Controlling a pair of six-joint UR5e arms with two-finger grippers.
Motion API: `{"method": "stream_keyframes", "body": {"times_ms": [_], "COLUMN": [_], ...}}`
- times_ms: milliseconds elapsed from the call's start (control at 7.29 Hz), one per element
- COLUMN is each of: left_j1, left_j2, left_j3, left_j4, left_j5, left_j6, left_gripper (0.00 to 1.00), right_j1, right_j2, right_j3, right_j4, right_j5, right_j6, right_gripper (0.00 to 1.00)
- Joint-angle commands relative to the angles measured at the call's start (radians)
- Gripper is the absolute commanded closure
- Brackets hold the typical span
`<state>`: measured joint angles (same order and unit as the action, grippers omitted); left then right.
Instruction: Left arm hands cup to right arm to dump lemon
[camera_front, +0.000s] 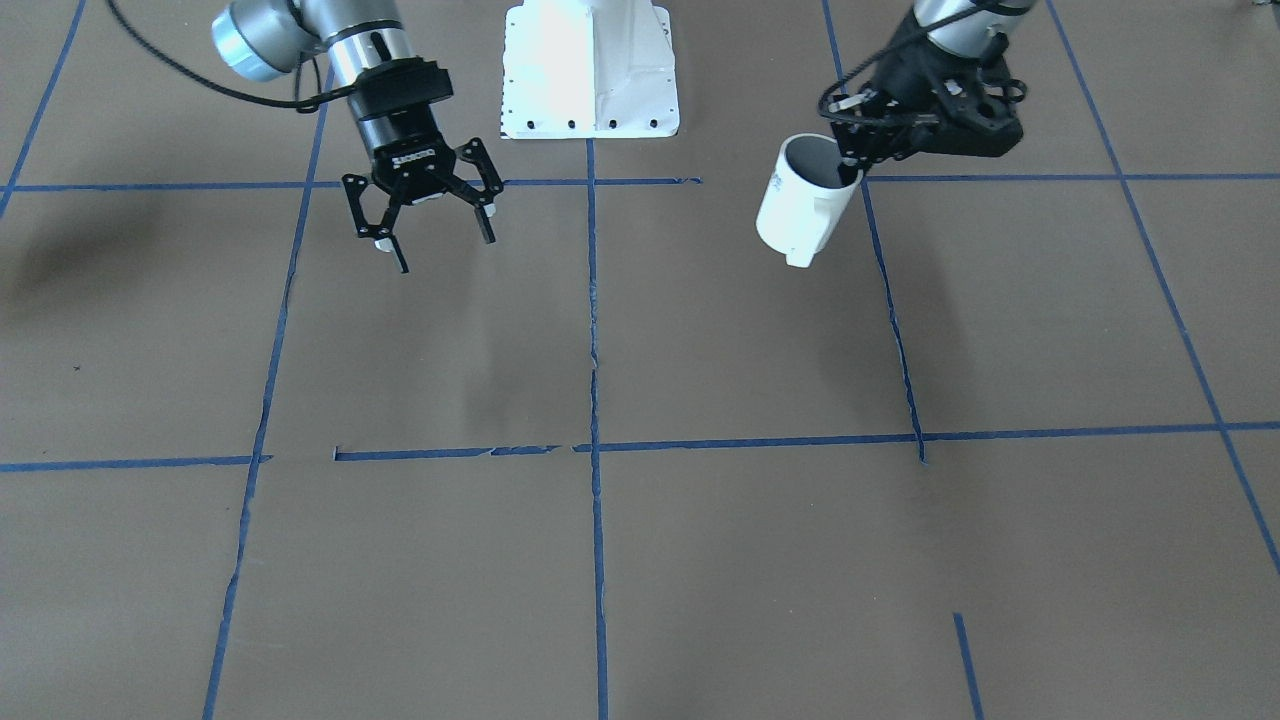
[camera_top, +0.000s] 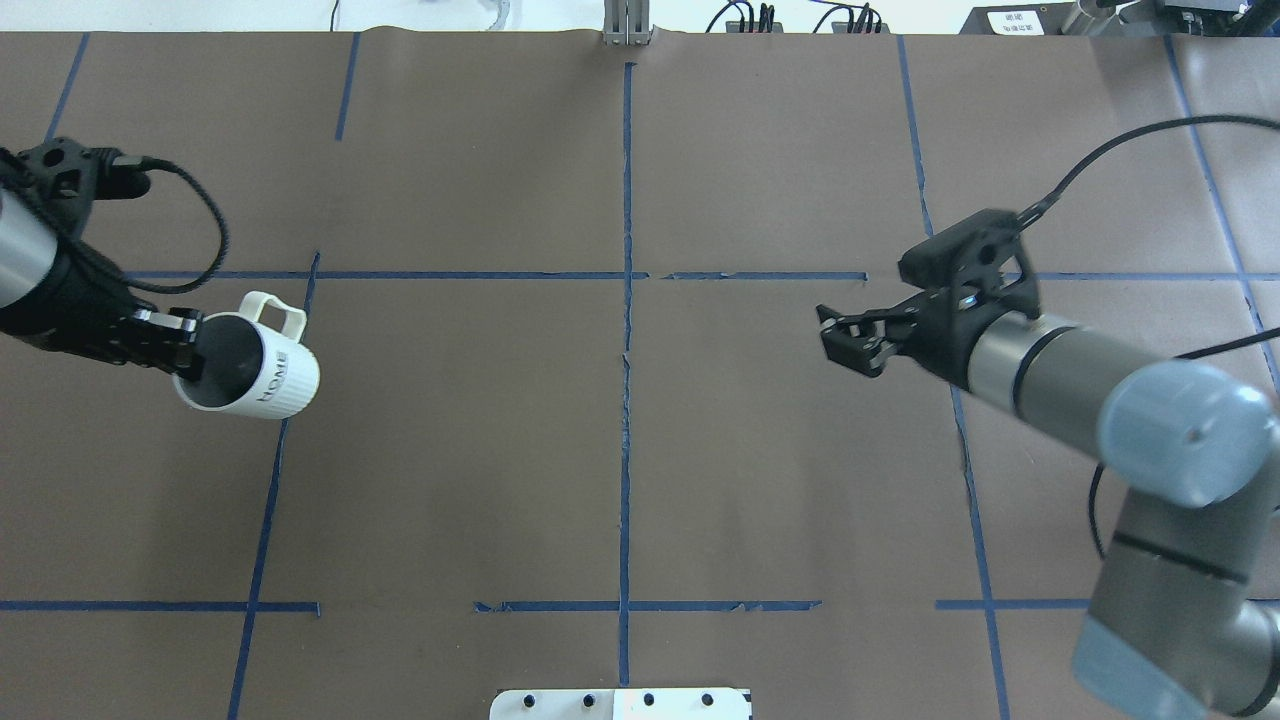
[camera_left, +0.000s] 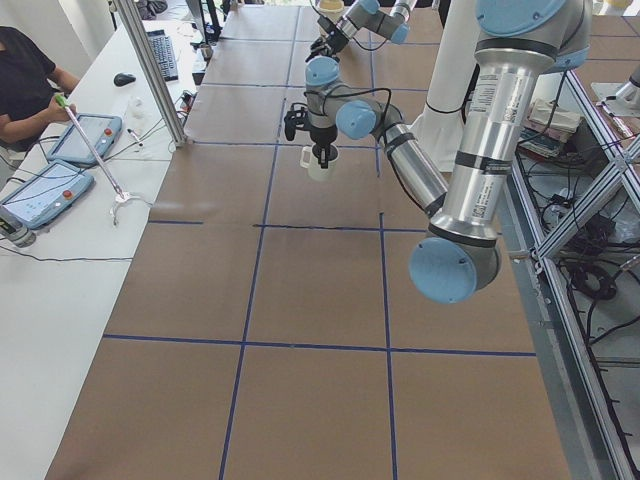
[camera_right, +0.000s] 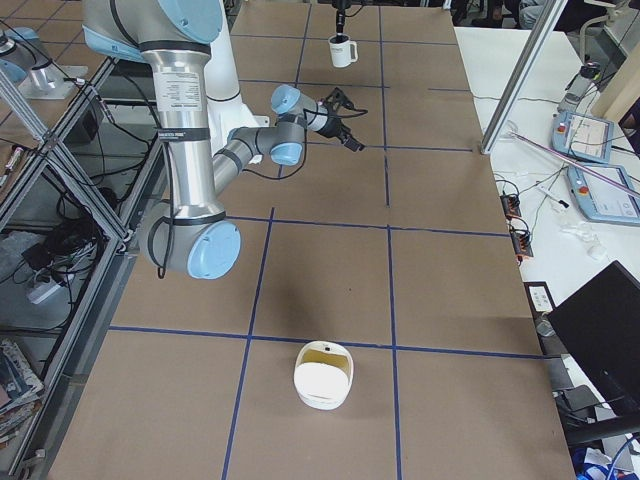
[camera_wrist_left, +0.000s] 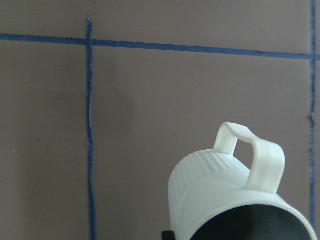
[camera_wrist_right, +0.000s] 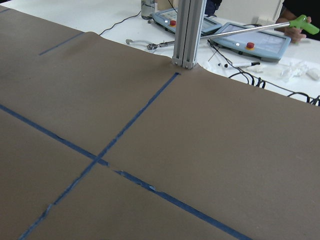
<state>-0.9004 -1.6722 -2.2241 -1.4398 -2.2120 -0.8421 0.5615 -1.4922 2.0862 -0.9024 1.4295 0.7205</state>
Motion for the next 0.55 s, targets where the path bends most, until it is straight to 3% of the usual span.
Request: {"method": "stream_keyframes", "body": {"times_ms": [0, 275, 412], "left_j1": [-0.073, -0.098, -0.11], "left_j2": [0.181, 0.236, 0.262], "left_j3": [0.061, 0.167, 0.199], "left_j4": [-0.175, -0.232, -0.235], "left_j5": [0.0, -0.005, -0.005], "left_j6": [0.133, 0.143, 0.14], "left_gripper": [1.0, 1.0, 1.0], "right_j1": [0.333, 0.534, 0.575], "right_j2": [-0.1, -0.178, -0.213], "right_j3": [0.006, -0.034, -0.041], "right_j4": [-0.007, -0.007, -0.001], "right_j5": [0.494, 0.748, 0.781], "right_j6": [-0.01, -0.016, -0.018], "right_gripper": [0.0, 0.0, 0.0]}}
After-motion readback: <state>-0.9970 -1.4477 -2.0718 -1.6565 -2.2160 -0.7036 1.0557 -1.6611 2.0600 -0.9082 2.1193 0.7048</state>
